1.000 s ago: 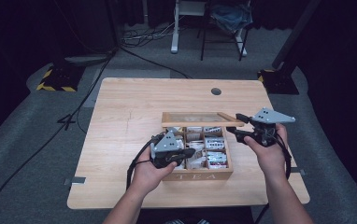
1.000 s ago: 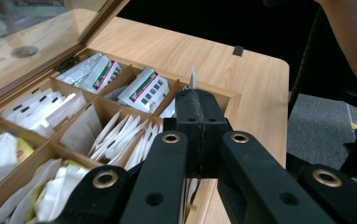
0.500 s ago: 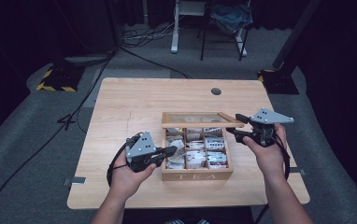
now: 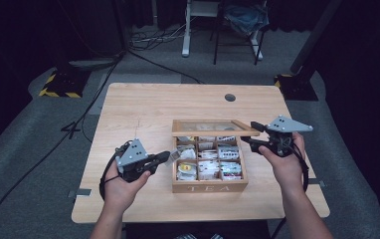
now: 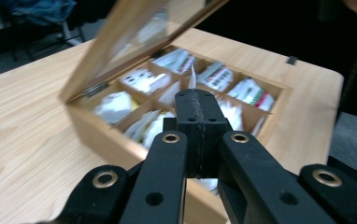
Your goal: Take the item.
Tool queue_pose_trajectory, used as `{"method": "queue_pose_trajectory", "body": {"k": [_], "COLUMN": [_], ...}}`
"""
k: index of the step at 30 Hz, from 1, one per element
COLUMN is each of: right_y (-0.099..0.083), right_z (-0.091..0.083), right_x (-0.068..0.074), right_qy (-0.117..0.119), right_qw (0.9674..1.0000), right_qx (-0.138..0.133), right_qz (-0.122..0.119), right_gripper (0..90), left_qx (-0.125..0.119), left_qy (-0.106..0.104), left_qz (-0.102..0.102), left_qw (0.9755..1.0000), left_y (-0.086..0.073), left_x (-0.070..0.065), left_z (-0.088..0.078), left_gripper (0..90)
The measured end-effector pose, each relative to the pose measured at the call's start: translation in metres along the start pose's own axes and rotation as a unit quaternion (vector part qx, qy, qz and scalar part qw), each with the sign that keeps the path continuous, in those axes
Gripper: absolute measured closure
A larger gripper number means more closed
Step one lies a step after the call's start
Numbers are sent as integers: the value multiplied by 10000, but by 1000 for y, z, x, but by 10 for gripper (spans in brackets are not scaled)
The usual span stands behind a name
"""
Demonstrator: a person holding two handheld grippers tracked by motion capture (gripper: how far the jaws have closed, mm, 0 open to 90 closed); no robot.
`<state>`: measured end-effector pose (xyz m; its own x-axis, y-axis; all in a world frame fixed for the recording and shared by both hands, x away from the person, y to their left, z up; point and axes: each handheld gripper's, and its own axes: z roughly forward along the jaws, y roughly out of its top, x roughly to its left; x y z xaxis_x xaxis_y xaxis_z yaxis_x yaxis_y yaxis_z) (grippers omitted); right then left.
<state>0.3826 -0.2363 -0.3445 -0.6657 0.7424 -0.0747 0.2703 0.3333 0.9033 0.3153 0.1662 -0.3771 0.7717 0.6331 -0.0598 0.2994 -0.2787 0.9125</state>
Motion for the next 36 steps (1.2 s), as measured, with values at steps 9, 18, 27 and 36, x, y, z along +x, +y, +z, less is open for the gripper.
{"method": "queue_pose_trajectory", "body": {"k": [9, 18, 27, 36], "right_y": [0, -1, -1, -2], "right_z": [0, 0, 0, 0], "right_x": [0, 0, 0, -1], "right_qy": [7, 12, 29, 68], "right_qw": [10000, 10000, 10000, 9999], "right_qx": [7, 16, 18, 30], "right_qz": [8, 12, 33, 77], "right_gripper": [441, 440, 437, 430], "left_qx": [45, 139, 347, 473], "left_qy": [601, 961, 1307, 1295], "left_qz": [-368, -741, -1021, -1347], "left_qw": [9975, 9925, 9855, 9812], "left_y": [-12, -26, -43, -59], "left_x": [20, 38, 57, 70], "left_z": [-8, -8, -7, -2], "left_gripper": [900, 900, 900, 900]}}
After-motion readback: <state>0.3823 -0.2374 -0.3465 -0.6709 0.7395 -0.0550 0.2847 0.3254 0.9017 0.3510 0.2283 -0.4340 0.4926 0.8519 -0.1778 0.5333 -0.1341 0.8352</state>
